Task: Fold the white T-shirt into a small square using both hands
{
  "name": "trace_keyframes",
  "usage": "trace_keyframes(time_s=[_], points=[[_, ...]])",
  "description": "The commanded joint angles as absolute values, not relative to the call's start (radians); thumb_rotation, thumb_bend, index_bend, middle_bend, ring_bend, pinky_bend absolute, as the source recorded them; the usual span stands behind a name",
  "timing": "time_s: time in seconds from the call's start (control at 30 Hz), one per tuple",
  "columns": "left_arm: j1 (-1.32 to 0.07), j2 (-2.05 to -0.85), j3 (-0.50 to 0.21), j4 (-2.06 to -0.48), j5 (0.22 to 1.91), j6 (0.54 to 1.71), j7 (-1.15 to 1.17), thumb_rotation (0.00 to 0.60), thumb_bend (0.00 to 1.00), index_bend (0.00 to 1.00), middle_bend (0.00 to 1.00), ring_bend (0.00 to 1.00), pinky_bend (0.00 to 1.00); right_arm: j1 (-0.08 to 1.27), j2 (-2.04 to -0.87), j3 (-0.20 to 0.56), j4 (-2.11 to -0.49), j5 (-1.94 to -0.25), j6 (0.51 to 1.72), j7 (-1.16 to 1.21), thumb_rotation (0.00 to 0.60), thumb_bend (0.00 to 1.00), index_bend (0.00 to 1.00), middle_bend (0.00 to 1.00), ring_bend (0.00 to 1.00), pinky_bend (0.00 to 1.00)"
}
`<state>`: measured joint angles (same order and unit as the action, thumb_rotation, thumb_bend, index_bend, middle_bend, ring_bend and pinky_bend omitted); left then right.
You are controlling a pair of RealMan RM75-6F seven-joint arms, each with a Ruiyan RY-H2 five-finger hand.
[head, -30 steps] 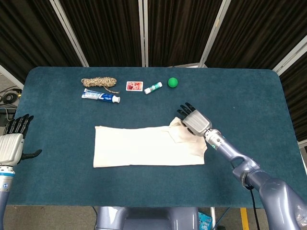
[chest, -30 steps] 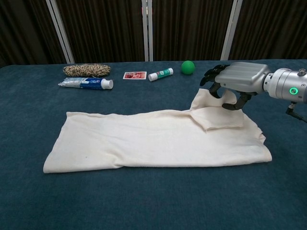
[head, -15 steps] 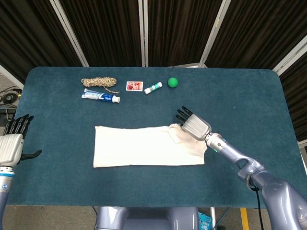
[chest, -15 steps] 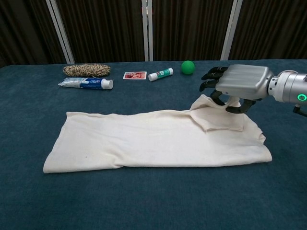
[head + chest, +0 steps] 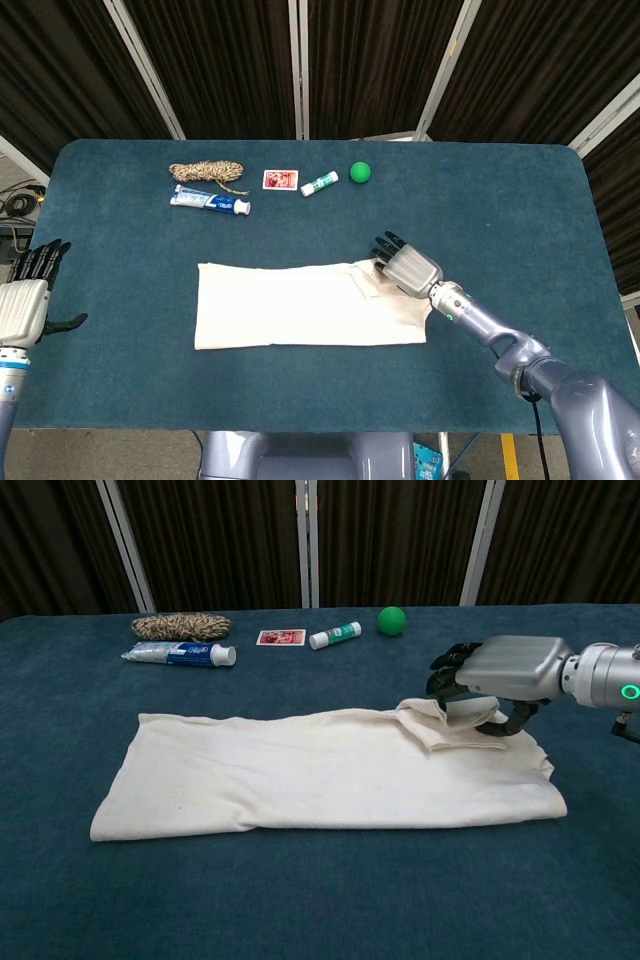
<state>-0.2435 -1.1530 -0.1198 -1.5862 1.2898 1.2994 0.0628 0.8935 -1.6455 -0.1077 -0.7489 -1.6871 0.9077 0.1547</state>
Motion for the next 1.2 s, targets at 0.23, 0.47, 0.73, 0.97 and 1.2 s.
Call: trace_keyframes(time_s=[0.23,0.47,0.73,0.97,1.2], points=[[-0.244,-1.153,-0.12,-1.587,1.29,1.299,0.065,0.6,0.0,0.0,0.0,0.0,0.0,0.901,-1.605,-0.115,-0.811,-1.687,0.881,0.169,0.6,0.45,0.25,0.13,0.0,0.0],[-0.242,-1.152,-0.119,-1.589,1.292,1.302,0.065,0.6,0.0,0.0,0.0,0.0,0.0,0.911,-1.573,-0.127,-0.869,-1.71,0.877,0.121,0.6,0.47,0.23,0.1,0.0,0.0],[-0.241,-1.151,-0.119,-1.593,1.296,1.304,0.061,0.6,0.0,0.0,0.0,0.0,0.0,0.905,-1.549,-0.129,-0.923,-1.729,0.906,0.051,0.6,0.47,0.21,0.08,0.0,0.0],[-0.238,-1.147,-0.117,-1.599,1.303,1.31,0.057,0.6,0.0,0.0,0.0,0.0,0.0,0.901,-1.547,-0.135,-0.946,-1.753,0.93,0.013,0.6,0.47,0.21,0.09,0.0,0.0],[-0.237,-1.145,-0.116,-1.602,1.307,1.311,0.05,0.6,0.0,0.0,0.0,0.0,0.0,0.911,-1.556,-0.131,-0.947,-1.735,0.874,-0.001,0.6,0.47,0.21,0.09,0.0,0.0]])
